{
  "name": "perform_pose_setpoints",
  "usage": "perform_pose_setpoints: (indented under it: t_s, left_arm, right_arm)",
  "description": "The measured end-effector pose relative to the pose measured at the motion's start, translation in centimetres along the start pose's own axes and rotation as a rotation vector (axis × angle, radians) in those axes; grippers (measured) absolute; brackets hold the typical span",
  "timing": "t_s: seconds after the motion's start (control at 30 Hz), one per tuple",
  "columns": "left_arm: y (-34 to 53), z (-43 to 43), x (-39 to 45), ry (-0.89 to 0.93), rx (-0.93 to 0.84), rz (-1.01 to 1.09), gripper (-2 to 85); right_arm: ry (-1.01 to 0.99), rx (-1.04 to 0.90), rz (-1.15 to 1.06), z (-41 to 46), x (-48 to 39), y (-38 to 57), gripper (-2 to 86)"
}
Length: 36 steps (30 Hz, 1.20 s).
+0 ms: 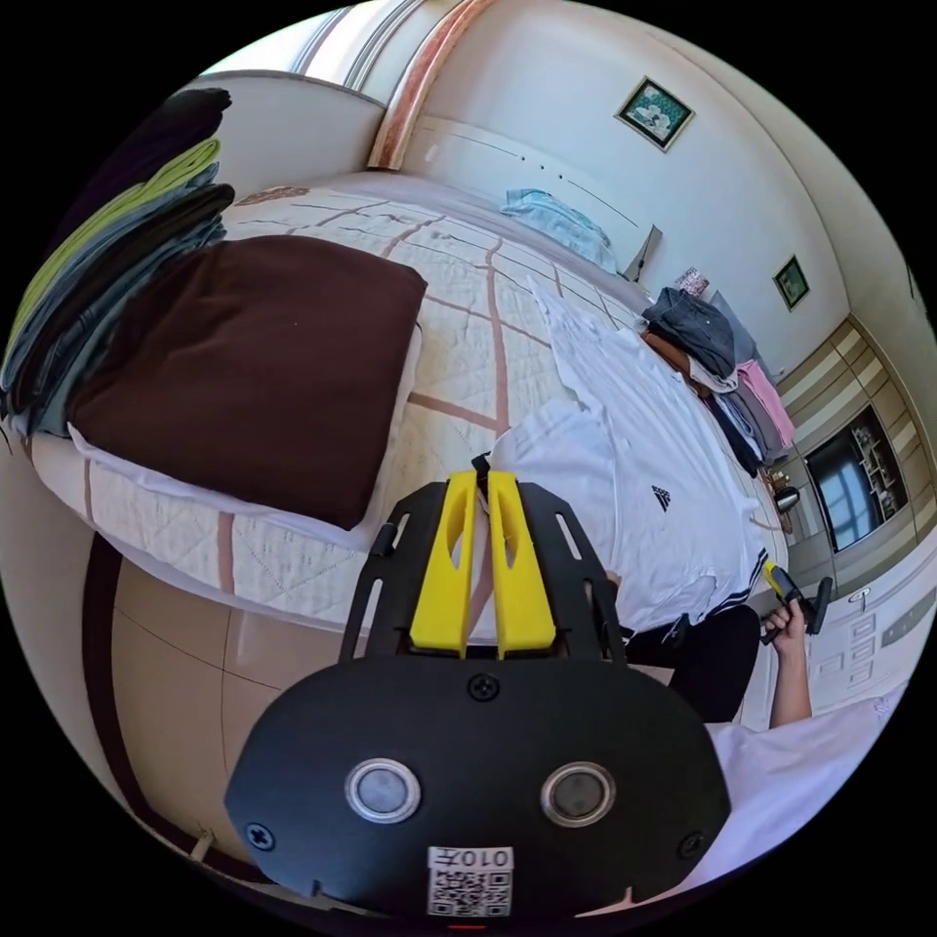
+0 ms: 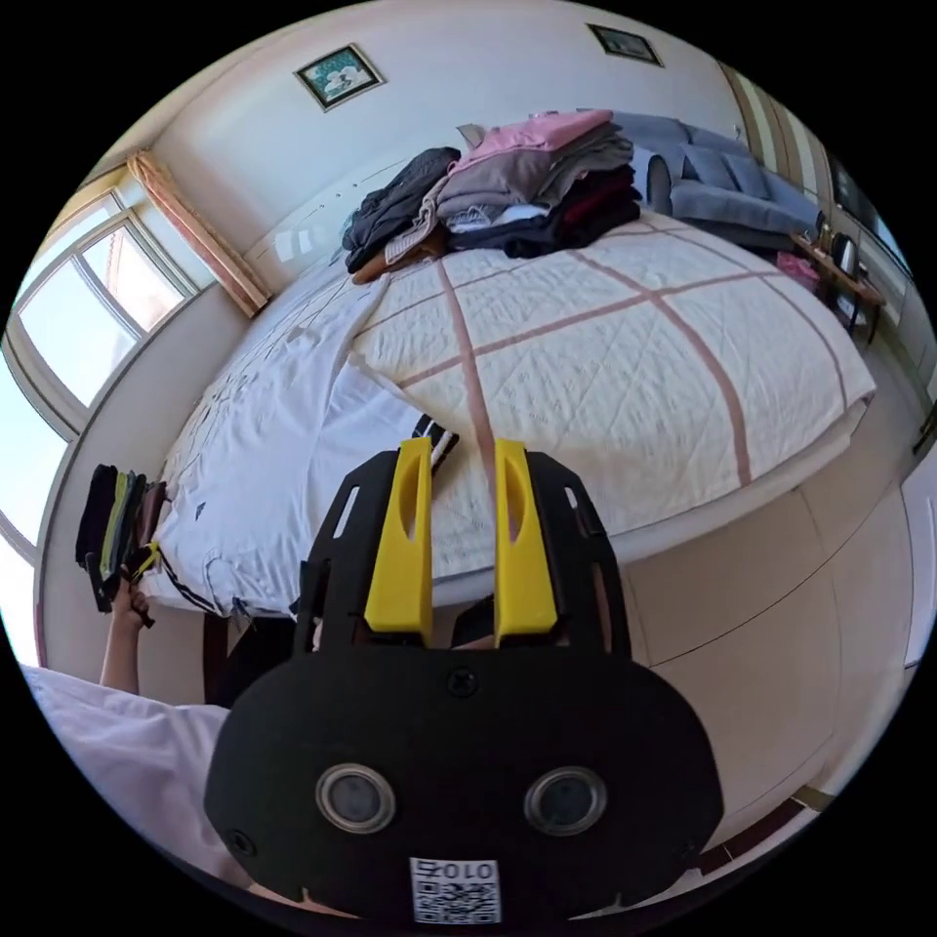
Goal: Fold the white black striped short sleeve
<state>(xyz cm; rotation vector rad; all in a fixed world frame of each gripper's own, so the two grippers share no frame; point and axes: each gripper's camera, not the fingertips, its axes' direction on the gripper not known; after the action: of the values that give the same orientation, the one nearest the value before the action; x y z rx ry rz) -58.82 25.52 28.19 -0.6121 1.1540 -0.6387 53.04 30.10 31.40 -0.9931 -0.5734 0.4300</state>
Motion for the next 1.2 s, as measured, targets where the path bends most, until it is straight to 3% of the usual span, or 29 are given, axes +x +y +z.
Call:
perform_pose_setpoints:
  t_s: [0.17,0.37,0.43,0.5,0.57,0.67,0.77,0.83,0.9,1.03,1.2]
  left_arm:
    - [0.8,-4.2,-0.4,0.056,0.096,-0.021,0.8]
    - [2.0,-3.5,-3.3,0.026,0.007,-0.14,3.4]
    - [1.6,-6.4,-1.9,-0.074,0.094,-0.11,3.9]
    - [-0.1,-7.0,0.9,-0.154,0.068,0.008,4.1]
    - [-2.1,-5.9,3.1,-0.1,0.033,0.126,4.1]
    - [-4.4,-2.4,4.3,0.134,0.0,0.228,3.7]
    - [-5.0,1.7,2.4,0.111,-0.134,0.075,2.8]
    - [-4.4,0.9,0.2,0.169,-0.047,-0.098,2.2]
    - [-4.7,-1.1,1.5,0.042,-0.013,-0.092,2.8]
    - [-11.6,-3.8,9.2,-0.114,0.101,0.119,5.9]
    - [-26.8,5.4,13.1,-0.023,0.067,0.189,9.5]
  right_arm:
    - [0.046,0.06,-0.104,-2.3,-4.6,-1.7,7.5]
    - [0.02,-0.023,-0.226,-0.8,-8.6,-2.2,7.6]
    - [0.001,0.035,-0.274,-1.5,-10.0,-2.1,7.5]
    - [-0.045,0.038,-0.339,-1.2,-11.1,-2.4,7.6]
    - [-0.118,-0.061,-0.387,1.0,-11.6,-3.4,7.6]
    - [-0.132,-0.198,-0.352,4.1,-10.9,-4.3,7.8]
    - [-0.137,-0.156,-0.247,3.4,-8.7,-4.5,7.1]
    - [-0.122,-0.109,-0.184,1.8,-7.0,-4.6,7.2]
    - [-0.127,-0.037,-0.167,-0.4,-6.3,-5.1,7.3]
    - [-0.123,-0.019,-0.376,-1.1,-10.8,-12.6,8.4]
    - [-0.112,-0.001,-0.448,5.5,-17.1,-26.8,9.3]
